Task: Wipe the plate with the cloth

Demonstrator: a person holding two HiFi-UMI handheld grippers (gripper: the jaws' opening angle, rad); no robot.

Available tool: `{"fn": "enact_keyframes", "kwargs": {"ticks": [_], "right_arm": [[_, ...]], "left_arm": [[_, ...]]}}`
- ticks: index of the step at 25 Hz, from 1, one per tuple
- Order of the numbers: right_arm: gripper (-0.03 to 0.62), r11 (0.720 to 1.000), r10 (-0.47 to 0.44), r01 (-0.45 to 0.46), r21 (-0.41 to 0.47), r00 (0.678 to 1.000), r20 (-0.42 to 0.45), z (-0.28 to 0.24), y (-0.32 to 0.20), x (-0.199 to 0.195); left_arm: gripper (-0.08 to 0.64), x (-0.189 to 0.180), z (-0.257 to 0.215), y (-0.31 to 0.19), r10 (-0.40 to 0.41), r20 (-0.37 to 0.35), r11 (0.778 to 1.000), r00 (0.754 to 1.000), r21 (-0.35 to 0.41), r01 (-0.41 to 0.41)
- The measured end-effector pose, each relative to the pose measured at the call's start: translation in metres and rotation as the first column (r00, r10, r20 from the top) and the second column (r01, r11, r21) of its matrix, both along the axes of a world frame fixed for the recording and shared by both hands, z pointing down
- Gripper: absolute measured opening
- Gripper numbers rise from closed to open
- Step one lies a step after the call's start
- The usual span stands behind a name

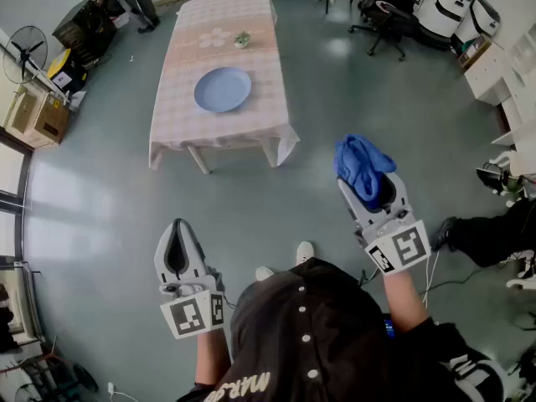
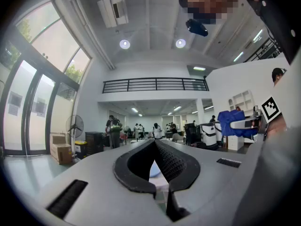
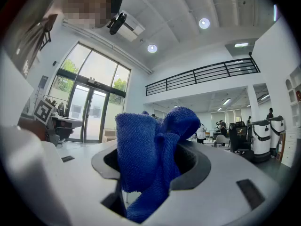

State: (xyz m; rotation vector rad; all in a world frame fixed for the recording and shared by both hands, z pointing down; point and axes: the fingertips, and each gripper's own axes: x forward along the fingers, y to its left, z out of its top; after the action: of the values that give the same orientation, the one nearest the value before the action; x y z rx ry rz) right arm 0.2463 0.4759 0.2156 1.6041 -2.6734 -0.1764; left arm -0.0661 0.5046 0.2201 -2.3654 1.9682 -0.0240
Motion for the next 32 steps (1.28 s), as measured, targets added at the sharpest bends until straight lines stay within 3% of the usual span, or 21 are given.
{"fn": "enact_keyframes", "kwargs": {"ticks": [11, 17, 18, 21, 32], "right_arm": [[0.238, 1.000, 0.016, -0.015, -0.008, 0.998, 0.054, 0.003, -0.002, 0.004], [0.238, 1.000, 0.011, -0.010, -0.010, 0.997, 0.071, 0.003, -0.006, 0.008], [0.238, 1.000, 0.008, -0.008, -0.009, 0.997, 0.072, 0.002, -0.007, 0.010], [0.236, 1.000, -0.002, 0.003, -0.010, 0.997, 0.074, 0.001, -0.013, 0.018], [0.238, 0.997, -0.069, 0.070, -0.010, 0.993, 0.097, 0.004, -0.043, 0.041]], "left_arm": [[0.017, -0.005, 0.006, -0.001, -0.013, -0.035, 1.000, 0.999, -0.008, 0.012], [0.018, -0.001, 0.004, -0.001, -0.026, 0.022, 1.000, 0.999, 0.009, 0.026], [0.046, 0.001, 0.001, -0.001, -0.032, 0.033, 0.999, 0.999, 0.023, 0.032], [0.254, 0.008, -0.004, -0.006, -0.040, 0.024, 0.999, 0.999, 0.022, 0.040], [0.265, 0.032, -0.005, -0.009, -0.102, 0.018, 0.995, 0.995, 0.008, 0.101]]}}
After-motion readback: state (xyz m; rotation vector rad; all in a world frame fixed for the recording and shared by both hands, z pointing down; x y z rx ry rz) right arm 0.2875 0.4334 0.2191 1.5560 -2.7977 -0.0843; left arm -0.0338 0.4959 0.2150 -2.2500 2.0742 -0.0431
